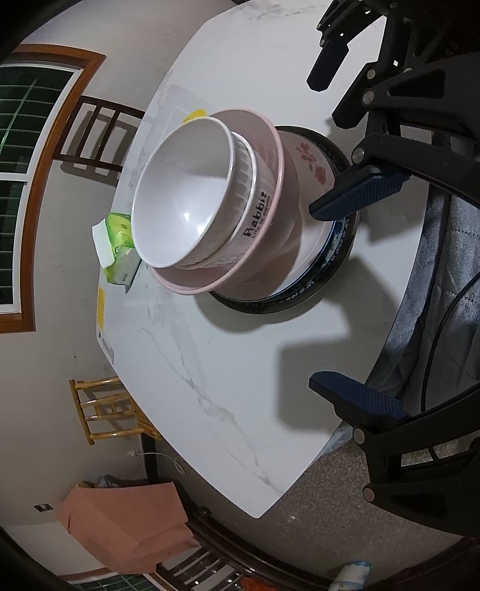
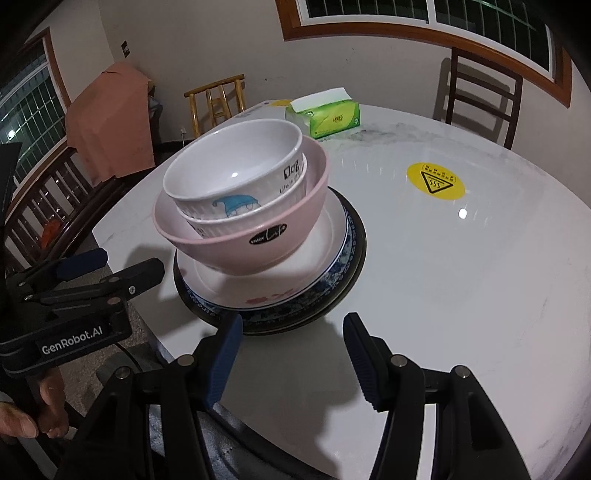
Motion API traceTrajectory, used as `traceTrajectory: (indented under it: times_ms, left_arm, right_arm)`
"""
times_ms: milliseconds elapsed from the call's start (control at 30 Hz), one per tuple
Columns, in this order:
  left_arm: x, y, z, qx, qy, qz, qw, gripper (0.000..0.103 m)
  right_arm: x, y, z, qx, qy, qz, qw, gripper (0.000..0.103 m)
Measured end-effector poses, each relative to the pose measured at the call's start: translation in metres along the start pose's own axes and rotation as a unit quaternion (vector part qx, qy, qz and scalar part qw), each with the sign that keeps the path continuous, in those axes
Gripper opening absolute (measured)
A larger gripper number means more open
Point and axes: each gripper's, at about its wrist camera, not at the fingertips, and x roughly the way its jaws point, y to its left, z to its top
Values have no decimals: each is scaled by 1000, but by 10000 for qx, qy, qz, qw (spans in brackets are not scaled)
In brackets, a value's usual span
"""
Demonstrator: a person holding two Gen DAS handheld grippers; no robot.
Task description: Organize plates and bowls
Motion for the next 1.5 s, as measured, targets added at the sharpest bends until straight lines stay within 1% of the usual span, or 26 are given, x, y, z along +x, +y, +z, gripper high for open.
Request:
traceTrajectory:
  times_ms: [133,667,1000,1500]
  left_arm:
    - [0,0,0,-15,3,-52,10000,81]
    - [0,-4,1,49,23,-50,10000,81]
    - [1,-2,1,-9,60,-9,10000,81]
    - [2,-4,2,33,102,27,9999,81]
  right_arm:
    - [1,3,1,-62,13,-26,10000,58]
    - [4,9,4,-183,81,-15,9998,58]
    - [5,12,5,-240,96,7,9997,58]
    - [6,15,5,-273,139,41,9995,58]
